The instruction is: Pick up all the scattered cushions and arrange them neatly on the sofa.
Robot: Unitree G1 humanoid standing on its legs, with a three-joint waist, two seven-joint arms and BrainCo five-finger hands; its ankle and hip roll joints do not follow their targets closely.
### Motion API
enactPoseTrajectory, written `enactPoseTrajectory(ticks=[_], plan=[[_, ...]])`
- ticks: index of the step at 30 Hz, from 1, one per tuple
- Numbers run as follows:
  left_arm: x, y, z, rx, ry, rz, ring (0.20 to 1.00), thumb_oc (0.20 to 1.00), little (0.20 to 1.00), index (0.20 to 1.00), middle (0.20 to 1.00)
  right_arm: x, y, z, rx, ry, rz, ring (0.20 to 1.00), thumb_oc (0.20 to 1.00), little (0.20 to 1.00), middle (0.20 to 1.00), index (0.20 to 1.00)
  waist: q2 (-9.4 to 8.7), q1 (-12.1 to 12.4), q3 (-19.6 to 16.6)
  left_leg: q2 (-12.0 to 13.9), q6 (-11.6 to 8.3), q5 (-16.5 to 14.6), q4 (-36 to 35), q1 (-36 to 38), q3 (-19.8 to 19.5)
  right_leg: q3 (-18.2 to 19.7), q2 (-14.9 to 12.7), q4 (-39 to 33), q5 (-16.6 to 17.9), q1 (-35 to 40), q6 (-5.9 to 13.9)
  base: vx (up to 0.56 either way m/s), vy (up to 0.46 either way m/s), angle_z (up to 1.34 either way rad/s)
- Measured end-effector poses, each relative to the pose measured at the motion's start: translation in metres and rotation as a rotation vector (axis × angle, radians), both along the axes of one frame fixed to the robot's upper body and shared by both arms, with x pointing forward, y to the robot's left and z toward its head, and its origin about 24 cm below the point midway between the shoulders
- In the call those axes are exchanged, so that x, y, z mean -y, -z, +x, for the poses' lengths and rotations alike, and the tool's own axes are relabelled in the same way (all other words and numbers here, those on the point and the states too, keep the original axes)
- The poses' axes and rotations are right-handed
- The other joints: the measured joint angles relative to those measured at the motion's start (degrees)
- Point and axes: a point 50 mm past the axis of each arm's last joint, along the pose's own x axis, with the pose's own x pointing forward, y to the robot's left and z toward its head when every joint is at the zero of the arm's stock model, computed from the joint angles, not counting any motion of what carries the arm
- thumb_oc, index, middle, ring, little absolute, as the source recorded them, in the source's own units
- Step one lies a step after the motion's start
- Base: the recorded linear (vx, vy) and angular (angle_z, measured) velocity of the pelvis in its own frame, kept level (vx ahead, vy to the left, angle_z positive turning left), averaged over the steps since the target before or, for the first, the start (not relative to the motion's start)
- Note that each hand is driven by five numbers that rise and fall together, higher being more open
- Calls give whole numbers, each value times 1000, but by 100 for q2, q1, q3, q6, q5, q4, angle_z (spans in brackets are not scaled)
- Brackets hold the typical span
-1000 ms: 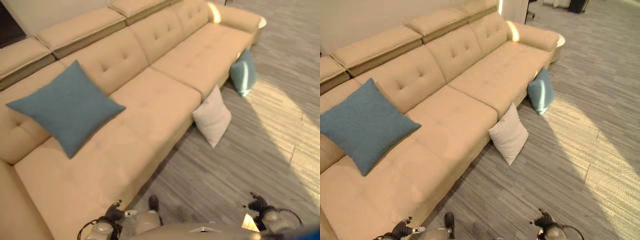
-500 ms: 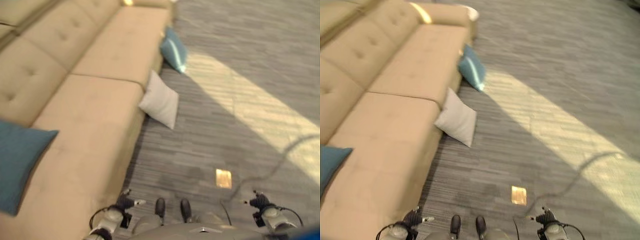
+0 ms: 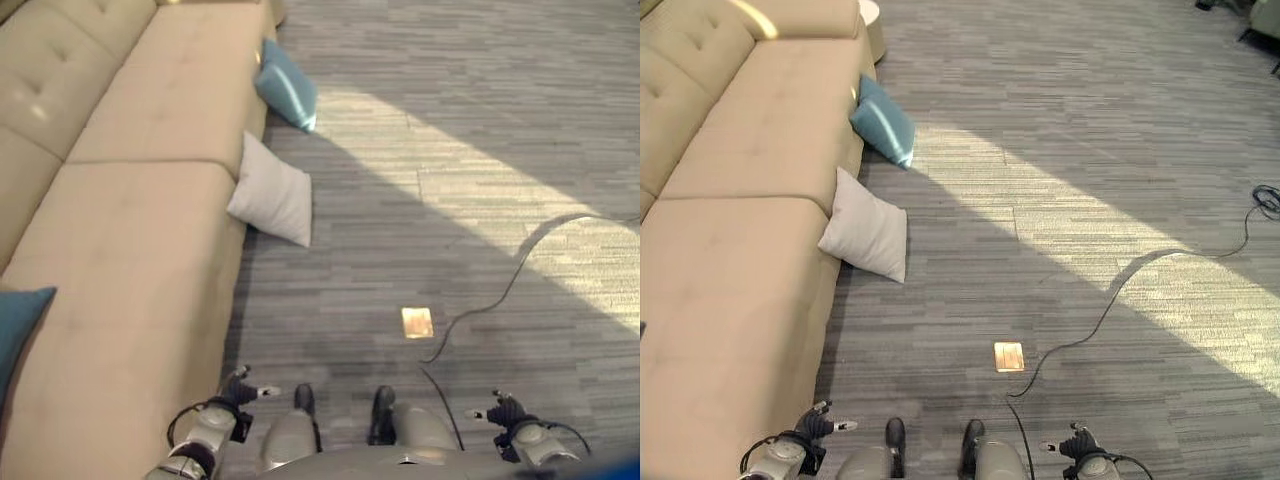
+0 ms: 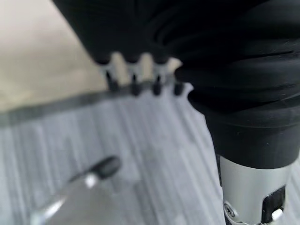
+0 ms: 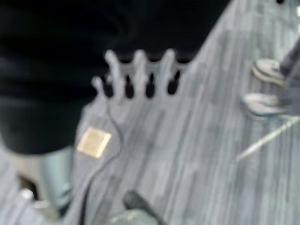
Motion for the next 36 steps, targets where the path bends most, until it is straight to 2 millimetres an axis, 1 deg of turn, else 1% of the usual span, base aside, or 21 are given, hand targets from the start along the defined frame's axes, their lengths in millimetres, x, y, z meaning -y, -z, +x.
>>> enactPoseTrajectory(ticks=[2, 5, 6, 8, 10, 12, 13, 16, 17, 18, 20, 21, 23, 25, 27, 28, 30, 31, 33, 34, 36], plan=[[5, 4, -6, -22, 18, -18, 1000, 1000, 1000, 1000, 1000, 4, -4, 7, 25, -5, -14, 1000, 1000, 1000, 1000, 1000, 10, 73, -27, -24, 137, -111, 365, -172, -81, 34, 71, -165, 14, 211, -58, 263, -27, -7], [14, 3, -3, -3, 46, -40, 1000, 1000, 1000, 1000, 1000, 6, -4, 5, 16, -3, -25, 1000, 1000, 1000, 1000, 1000, 54, 103, -31, -214, 157, -143, -704, -171, -128, 28, 319, -710, 220, 485, 77, 279, 25, -3], [12, 4, -5, -11, 43, -36, 1000, 1000, 1000, 1000, 1000, 2, -2, 6, 14, -8, -17, 1000, 1000, 1000, 1000, 1000, 45, 184, -38, -248, 121, -76, -1412, -164, -117, 89, 568, -1247, 404, 743, 152, 286, 37, -29], [12, 5, -7, -19, 40, -34, 1000, 1000, 1000, 1000, 1000, 1, -2, 8, 18, -10, -14, 1000, 1000, 1000, 1000, 1000, 32, 318, -8, -256, 118, 71, -1791, -249, -123, 199, 767, -1554, 530, 921, 174, 191, 42, -48], [10, 5, -9, -24, 33, -32, 1000, 1000, 1000, 1000, 1000, 2, -3, 8, 18, -9, -17, 1000, 1000, 1000, 1000, 1000, 9, 330, -14, -239, 124, 169, -1760, -363, -129, 234, 943, -1793, 662, 1117, 81, 330, 123, -34], [8, 6, -10, -28, 16, -34, 1000, 1000, 1000, 1000, 1000, 3, -3, 10, 17, -9, -22, 1000, 1000, 1000, 1000, 1000, 1, 345, -26, -273, 215, 229, -1809, -267, -132, 389, 1059, -2010, 603, 1369, 166, 341, 149, -38], [7, 7, -12, -38, 5, -32, 1000, 1000, 1000, 1000, 1000, 3, -2, 7, -2, -3, -25, 1000, 1000, 1000, 1000, 1000, -29, 342, -66, -392, 266, 262, -1693, -215, -147, 518, 1076, -2046, 563, 1482, 111, 413, 220, -64], [6, 6, -9, -31, -3, -33, 1000, 1000, 1000, 1000, 1000, 4, -2, 7, -21, -15, -34, 1000, 1000, 1000, 1000, 1000, -122, 380, -126, -748, 582, 310, -1620, -143, -69, 741, 988, -2001, 409, 1560, 346, 257, 174, -55], [8, 8, -16, -46, -3, -38, 1000, 1000, 1000, 1000, 1000, 6, -2, 6, -22, -26, -41, 1000, 1000, 1000, 1000, 1000, 68, 375, -180, -645, 996, 752, -1947, 71, 4, 686, 1109, -1541, 362, 1464, 410, 161, 130, -31], [6, 8, -16, -48, 6, -30, 1000, 1000, 1000, 1000, 1000, 4, 0, 2, -32, -32, -35, 1000, 1000, 1000, 1000, 1000, 151, 345, -224, -548, 1181, 490, -2099, 368, 18, 612, 1143, -1039, 141, 1407, 651, 304, 222, -28], [3, 5, -13, -34, 14, -21, 1000, 1000, 1000, 1000, 1000, 0, 0, 4, -26, -39, -21, 1000, 1000, 1000, 1000, 1000, 124, 389, -237, -554, 1329, 203, -2159, 563, -15, 594, 1015, 81, -124, 955, 984, 259, 171, -21], [2, 5, -13, -36, 13, -17, 1000, 1000, 1000, 1000, 1000, 0, -2, 10, -1, -45, -18, 1000, 1000, 1000, 1000, 1000, 87, 348, -261, -634, 1260, 29, -2150, 679, -40, 514, 831, 1100, -189, 582, 993, 147, 93, -5], [2, 5, -13, -39, 11, -17, 1000, 1000, 1000, 1000, 1000, -2, -3, 13, 17, -54, -12, 1000, 1000, 1000, 1000, 1000, 34, 214, -306, -853, 1396, -139, -2192, 849, -229, 428, 403, 2089, -447, 85, 941, 180, 86, 27], [5, 4, -8, -25, 15, -22, 1000, 1000, 1000, 1000, 1000, -4, -3, 12, 21, -58, -4, 1000, 1000, 1000, 1000, 1000, 80, 158, -309, -938, 1451, -251, -2192, 932, -350, 526, 111, 2217, -516, -237, 948, 315, 40, 41], [8, 2, 1, -6, 15, -25, 1000, 1000, 1000, 1000, 1000, -7, -5, 17, 43, -72, 8, 1000, 1000, 1000, 1000, 1000, 259, 126, -186, -813, 1445, -384, -2199, 1018, -592, 622, 36, 1553, -521, -795, 945, 405, -58, 36], [7, 3, -2, -17, 9, -26, 1000, 1000, 1000, 1000, 1000, -9, -5, 19, 51, -84, 11, 1000, 1000, 1000, 1000, 1000, 312, 70, -132, -739, 1321, -383, -2190, 1140, -605, 672, 78, 699, -173, -971, 948, 395, -116, 41], [6, 4, -2, -19, 0, -26, 1000, 1000, 1000, 1000, 1000, -10, -5, 17, 43, -94, 9, 1000, 1000, 1000, 1000, 1000, 264, 33, -63, -760, 1318, -647, -2147, 1342, -869, 970, 204, -192, 356, -1152, 1046, 372, -114, 64], [5, 5, -4, -29, -18, -31, 1000, 1000, 1000, 1000, 1000, -10, -3, 13, 24, -99, 7, 1000, 1000, 1000, 1000, 1000, 222, -128, -31, -762, 1226, -701, -2084, 1372, -1097, 1291, 287, -960, 991, -1071, 1132, 260, -79, 103], [5, 4, -2, -26, -17, -31, 1000, 1000, 1000, 1000, 1000, -10, -2, 11, 15, -95, 8, 1000, 1000, 1000, 1000, 1000, 143, -245, -25, -757, 1027, -852, -2038, 1508, -1515, 1482, 325, -1399, 1822, -839, 1012, 314, -111, 115], [8, 6, -4, -33, -8, -35, 1000, 1000, 1000, 1000, 1000, -8, -2, 10, 17, -87, 4, 1000, 1000, 1000, 1000, 1000, 199, -284, 26, -705, 1004, -882, -2036, 1544, -1698, 1489, 378, -1437, 1955, -713, 907, 298, -143, 123], [14, 6, -1, -22, 5, -51, 1000, 1000, 1000, 1000, 1000, -1, -3, 6, 10, -68, -8, 1000, 1000, 1000, 1000, 1000, 263, -376, 83, -678, 791, -864, -1839, 1611, -1834, 1425, 399, -1139, 2125, -611, 458, 268, -237, 112]])
